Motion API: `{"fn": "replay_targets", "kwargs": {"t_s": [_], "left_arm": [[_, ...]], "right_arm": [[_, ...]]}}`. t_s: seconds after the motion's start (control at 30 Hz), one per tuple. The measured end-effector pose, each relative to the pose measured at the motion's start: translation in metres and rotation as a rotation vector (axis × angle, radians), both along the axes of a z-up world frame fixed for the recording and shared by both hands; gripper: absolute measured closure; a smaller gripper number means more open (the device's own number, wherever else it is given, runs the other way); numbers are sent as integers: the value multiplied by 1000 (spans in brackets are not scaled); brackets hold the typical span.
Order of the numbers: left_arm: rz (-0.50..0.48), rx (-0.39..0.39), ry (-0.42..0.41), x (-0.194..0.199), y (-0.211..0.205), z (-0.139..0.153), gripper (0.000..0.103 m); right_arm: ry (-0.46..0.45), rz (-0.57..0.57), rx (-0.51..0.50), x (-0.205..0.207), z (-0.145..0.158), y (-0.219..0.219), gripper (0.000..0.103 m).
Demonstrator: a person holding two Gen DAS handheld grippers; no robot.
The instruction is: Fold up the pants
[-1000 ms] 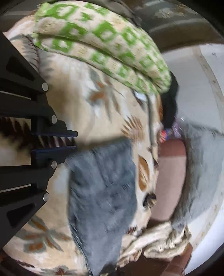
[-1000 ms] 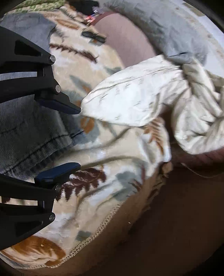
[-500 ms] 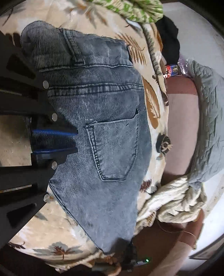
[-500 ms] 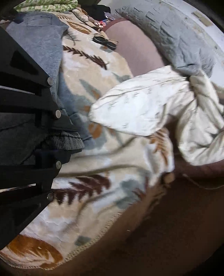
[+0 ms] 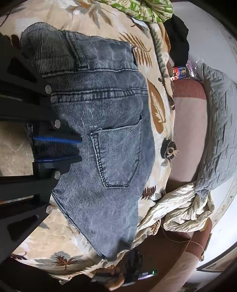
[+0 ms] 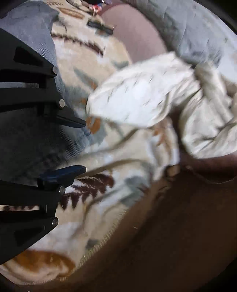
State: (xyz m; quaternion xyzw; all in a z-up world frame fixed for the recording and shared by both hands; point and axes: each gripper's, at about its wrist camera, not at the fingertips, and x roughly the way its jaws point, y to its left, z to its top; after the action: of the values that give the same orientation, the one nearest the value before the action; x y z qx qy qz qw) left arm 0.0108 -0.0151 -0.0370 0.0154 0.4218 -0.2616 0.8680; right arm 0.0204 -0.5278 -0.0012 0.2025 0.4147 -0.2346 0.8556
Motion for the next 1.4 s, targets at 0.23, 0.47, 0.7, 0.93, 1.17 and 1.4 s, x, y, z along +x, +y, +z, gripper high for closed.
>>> {"fn": "replay_targets", "kwargs": {"t_s": [0.23, 0.47, 0.7, 0.93, 1.17, 1.4], "left_arm": [[-7, -10, -50, -9, 1, 15, 87], [-14, 75, 1, -7, -6, 2, 87], [-33, 124, 60, -9, -2, -3, 87], [-25, 47, 35, -3, 6, 10, 87], [-61, 41, 7, 1, -9, 11, 66], [-85, 165, 1, -1, -19, -6, 66]], "right_arm": [[69, 342, 135, -7, -2, 115, 52], [204, 421, 141, -11, -35, 179, 52], [279, 439, -2, -23, -52, 202, 51], [232, 482, 78, -18, -29, 208, 51], [34, 562, 113, 51, 9, 230, 51], [186, 569, -111, 123, -39, 242, 60]]}}
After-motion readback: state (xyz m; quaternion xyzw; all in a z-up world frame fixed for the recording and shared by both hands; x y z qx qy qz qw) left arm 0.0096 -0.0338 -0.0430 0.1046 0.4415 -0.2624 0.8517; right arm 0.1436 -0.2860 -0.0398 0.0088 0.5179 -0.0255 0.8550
